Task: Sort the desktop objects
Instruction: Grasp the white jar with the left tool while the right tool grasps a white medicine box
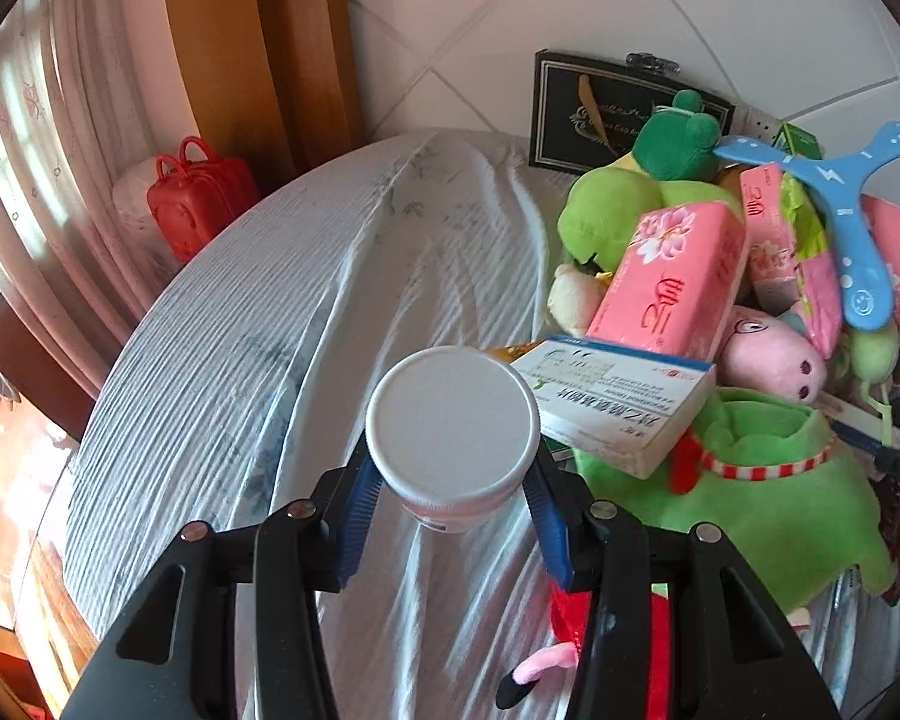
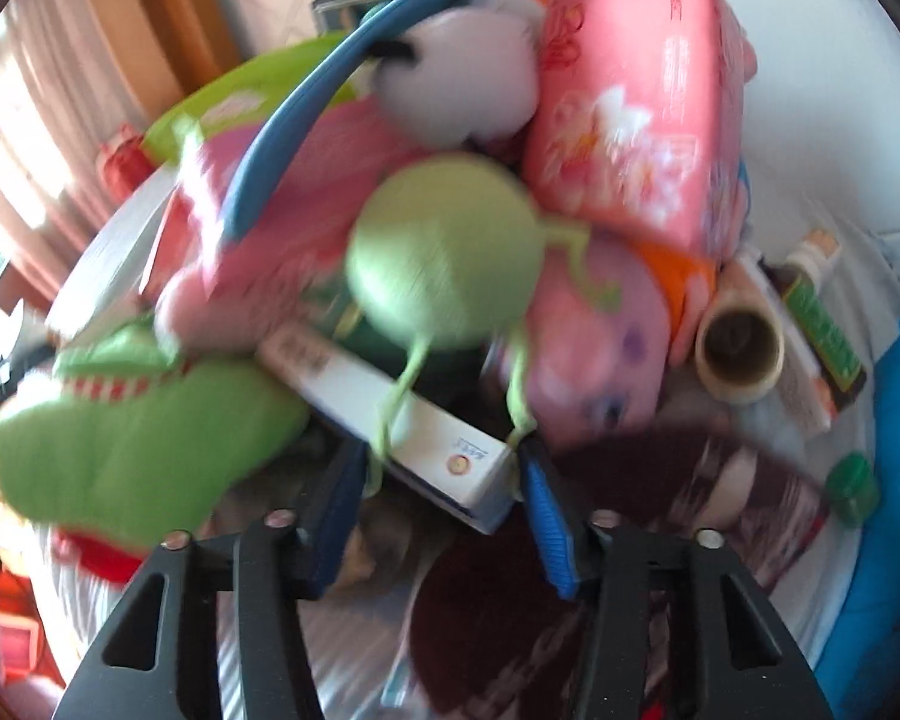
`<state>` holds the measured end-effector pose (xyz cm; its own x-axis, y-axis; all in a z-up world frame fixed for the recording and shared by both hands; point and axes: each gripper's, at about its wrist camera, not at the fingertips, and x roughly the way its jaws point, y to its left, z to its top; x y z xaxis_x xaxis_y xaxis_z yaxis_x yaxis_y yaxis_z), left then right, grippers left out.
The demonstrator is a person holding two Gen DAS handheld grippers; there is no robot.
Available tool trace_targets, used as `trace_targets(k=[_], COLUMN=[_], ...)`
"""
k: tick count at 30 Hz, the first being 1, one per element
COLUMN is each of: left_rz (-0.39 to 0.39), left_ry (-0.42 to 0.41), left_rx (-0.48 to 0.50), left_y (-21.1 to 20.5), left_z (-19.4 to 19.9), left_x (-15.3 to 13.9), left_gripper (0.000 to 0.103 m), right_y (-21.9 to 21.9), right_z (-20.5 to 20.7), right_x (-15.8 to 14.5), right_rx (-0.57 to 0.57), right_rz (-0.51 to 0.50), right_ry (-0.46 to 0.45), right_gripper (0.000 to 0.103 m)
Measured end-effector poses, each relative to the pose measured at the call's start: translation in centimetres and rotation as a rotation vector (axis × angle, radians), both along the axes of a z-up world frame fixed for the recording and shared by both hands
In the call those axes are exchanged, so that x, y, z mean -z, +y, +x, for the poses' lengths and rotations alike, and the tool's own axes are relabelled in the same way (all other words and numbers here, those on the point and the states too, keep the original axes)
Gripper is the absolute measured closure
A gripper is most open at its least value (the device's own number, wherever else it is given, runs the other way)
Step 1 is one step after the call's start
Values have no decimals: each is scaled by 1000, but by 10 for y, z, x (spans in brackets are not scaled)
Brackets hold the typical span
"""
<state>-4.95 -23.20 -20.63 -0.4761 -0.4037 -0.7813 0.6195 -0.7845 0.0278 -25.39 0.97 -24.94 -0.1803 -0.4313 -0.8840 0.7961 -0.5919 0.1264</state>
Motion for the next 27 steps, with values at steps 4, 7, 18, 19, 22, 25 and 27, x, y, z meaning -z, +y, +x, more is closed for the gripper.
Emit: trace_targets(k=[4,7,18,19,22,25,27], left_rz=[-9,-7,-60,-65,-86,-106,-121], left_ry=[14,12,102,115,155,205,235], left_rx=[48,68,162,180,235,298,342], left_y=[16,24,79,86,109,135,154], left_z=[-6,-11,-3,-2,-1,-3,-6], left_x=[-11,-14,-58,-63,-81,-102,-115], left_gripper=[57,57,57,57,57,57,57], right_y=[11,3,26,34,57,73,91], right_z=[22,22,61,65,78,93,103], right_x=[-2,0,-58,-68,-103,-137,-157], right_rx=[-43,-53,-74,-62,-25,21,62], right_rz=[-8,8,-101,-127,-203,-246,-271], right_ry=[-14,18,67,75,117,206,264], right_gripper=[55,55,82,82,82,82,82])
